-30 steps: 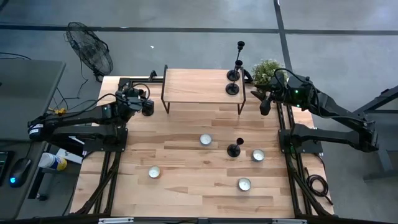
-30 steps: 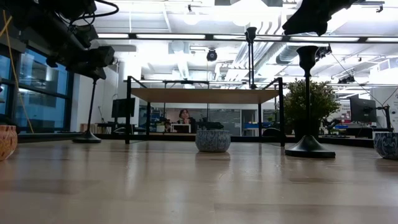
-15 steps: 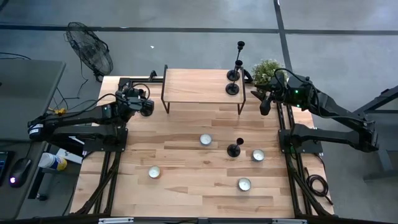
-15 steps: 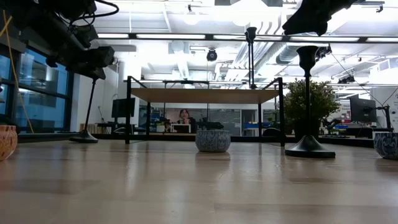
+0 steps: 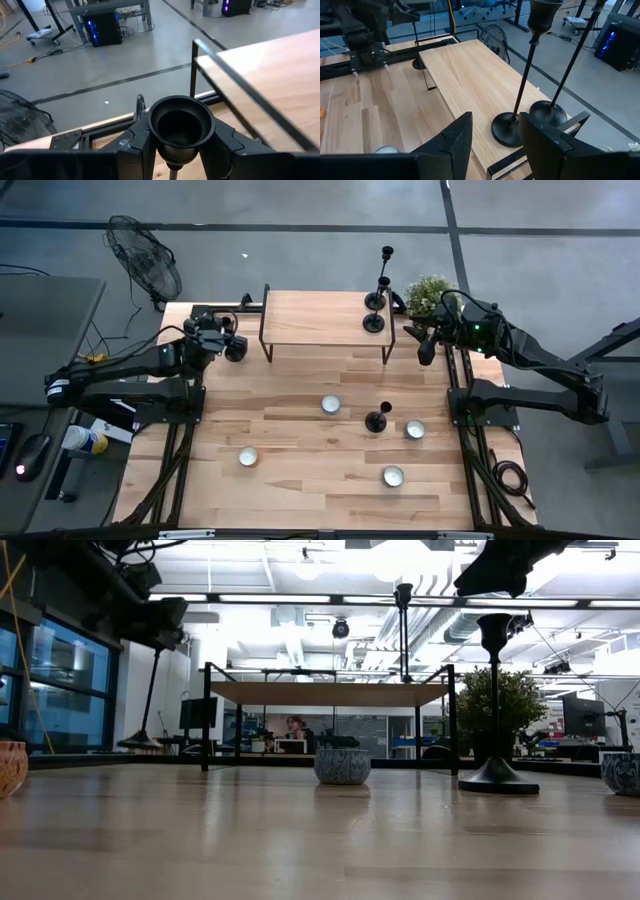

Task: Pick & Place candle stick holders
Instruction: Put the black candle holder on the shelf

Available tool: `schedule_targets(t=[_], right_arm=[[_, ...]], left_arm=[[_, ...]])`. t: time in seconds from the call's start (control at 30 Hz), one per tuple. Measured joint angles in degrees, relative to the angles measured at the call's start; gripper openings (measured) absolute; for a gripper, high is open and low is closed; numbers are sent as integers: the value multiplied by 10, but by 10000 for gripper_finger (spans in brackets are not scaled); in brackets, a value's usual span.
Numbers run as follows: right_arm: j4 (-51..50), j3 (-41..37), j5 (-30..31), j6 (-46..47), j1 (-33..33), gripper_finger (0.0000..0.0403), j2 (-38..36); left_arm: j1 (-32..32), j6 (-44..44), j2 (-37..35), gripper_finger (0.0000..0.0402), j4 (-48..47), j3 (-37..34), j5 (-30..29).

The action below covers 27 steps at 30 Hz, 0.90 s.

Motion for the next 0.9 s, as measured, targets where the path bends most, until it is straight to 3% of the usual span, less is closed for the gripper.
schedule_targets(t=[0.9], right_arm=[[0, 0, 11, 25, 0, 153, 0]], left_arm=[[0, 210, 20, 115, 1, 267, -31]])
